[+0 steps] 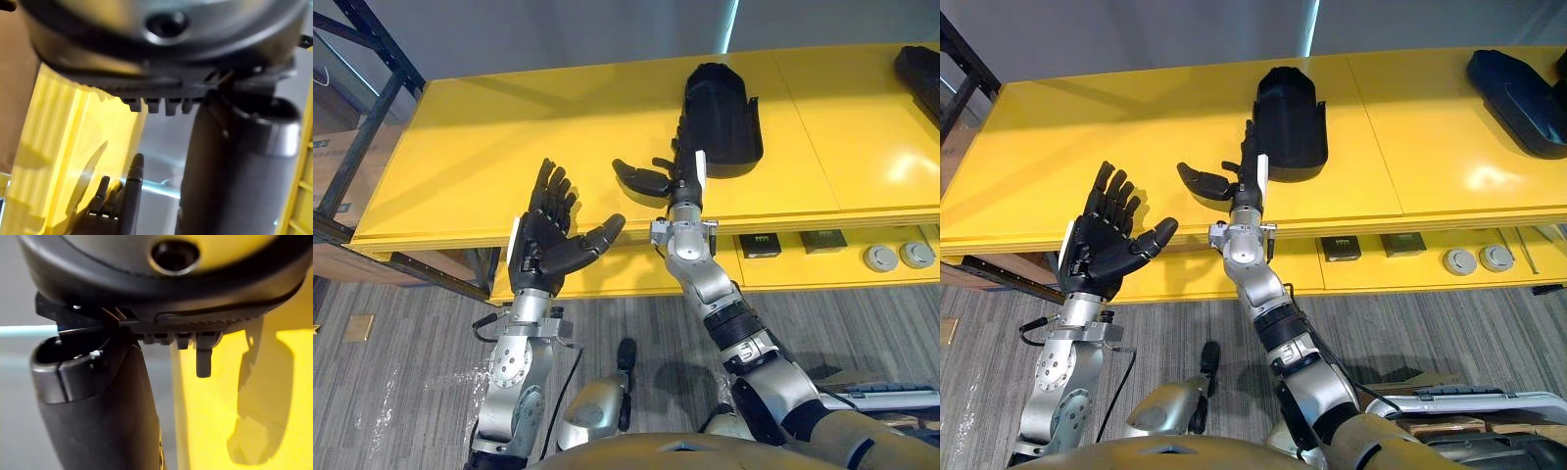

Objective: Walk over and take three plastic housings, then place them on the shelf

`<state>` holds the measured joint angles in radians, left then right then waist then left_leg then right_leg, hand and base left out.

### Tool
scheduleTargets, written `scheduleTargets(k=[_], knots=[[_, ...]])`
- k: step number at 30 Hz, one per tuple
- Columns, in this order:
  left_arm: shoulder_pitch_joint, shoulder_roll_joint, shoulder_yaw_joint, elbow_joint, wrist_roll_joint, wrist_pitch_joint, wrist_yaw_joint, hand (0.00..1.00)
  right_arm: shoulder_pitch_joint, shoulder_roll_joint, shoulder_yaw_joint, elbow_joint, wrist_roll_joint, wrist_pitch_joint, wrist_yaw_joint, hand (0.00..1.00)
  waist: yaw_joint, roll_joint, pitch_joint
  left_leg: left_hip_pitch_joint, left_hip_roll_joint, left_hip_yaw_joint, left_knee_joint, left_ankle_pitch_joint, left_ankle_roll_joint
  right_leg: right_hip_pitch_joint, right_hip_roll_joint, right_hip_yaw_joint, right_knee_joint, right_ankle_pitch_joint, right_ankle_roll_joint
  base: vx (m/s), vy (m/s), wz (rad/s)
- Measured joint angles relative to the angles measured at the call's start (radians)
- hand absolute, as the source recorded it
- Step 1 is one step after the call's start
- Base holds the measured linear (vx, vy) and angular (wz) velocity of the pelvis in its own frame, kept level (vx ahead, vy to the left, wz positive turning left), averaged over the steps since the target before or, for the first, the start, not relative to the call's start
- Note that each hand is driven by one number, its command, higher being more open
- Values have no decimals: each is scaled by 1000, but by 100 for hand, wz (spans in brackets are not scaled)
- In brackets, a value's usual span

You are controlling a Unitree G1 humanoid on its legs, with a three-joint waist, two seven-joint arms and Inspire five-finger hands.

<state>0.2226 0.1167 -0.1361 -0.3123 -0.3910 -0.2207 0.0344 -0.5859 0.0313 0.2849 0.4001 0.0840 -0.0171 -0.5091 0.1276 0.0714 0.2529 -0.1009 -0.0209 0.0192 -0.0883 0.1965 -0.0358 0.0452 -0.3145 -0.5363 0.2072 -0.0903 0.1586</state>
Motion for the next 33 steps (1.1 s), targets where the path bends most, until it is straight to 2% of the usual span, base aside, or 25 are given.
scheduleTargets(k=[5,7,10,12,14,17,21,22,33], knots=[[-1,1,-13,1,0,0,9,100,19,-9,12,-36,1,-62,107,100,-11,-4,2,2,2,6,3,0,0,-2,2,9,-1,1,0,1,-53,-3],[0,1,-12,1,0,0,9,100,69,-48,33,-153,2,-83,151,100,-15,-6,3,3,3,10,3,-1,-1,-3,3,17,-2,2,2,6,-50,-6],[6,5,-9,7,1,0,12,100,181,-114,38,-420,22,-133,231,100,-24,-10,4,6,6,26,3,-5,-1,-8,5,32,-8,8,11,9,-53,-17],[16,13,-5,8,3,0,25,100,289,-159,-9,-614,56,-184,300,100,-34,-22,1,8,14,50,2,-12,-1,-17,15,57,-21,15,11,6,-63,-29],[19,21,4,8,5,0,33,100,382,-187,-73,-719,85,-214,338,100,-54,-38,3,8,17,63,0,-14,-1,-27,20,73,-21,15,9,-4,-65,-24],[21,22,14,8,5,0,56,100,519,-215,-175,-770,133,-248,380,100,-88,-56,-1,8,24,89,0,-21,0,-36,28,93,-40,26,3,5,-44,-25],[19,27,12,8,7,0,70,100,611,-226,-218,-770,177,-248,423,100,-119,-58,-1,7,34,117,0,-28,-4,-47,41,125,-61,44,2,13,-48,-27],[13,27,10,7,10,0,70,100,631,-227,-213,-770,188,-239,460,100,-130,-58,-1,8,35,122,0,-30,-5,-48,42,128,-61,46,6,25,-55,-6],[4,29,-11,-11,46,2,97,100,691,-234,-88,-770,212,-167,645,100,-126,-62,1,-5,40,123,3,-29,-4,-62,48,133,-61,43,1,26,-36,0]])
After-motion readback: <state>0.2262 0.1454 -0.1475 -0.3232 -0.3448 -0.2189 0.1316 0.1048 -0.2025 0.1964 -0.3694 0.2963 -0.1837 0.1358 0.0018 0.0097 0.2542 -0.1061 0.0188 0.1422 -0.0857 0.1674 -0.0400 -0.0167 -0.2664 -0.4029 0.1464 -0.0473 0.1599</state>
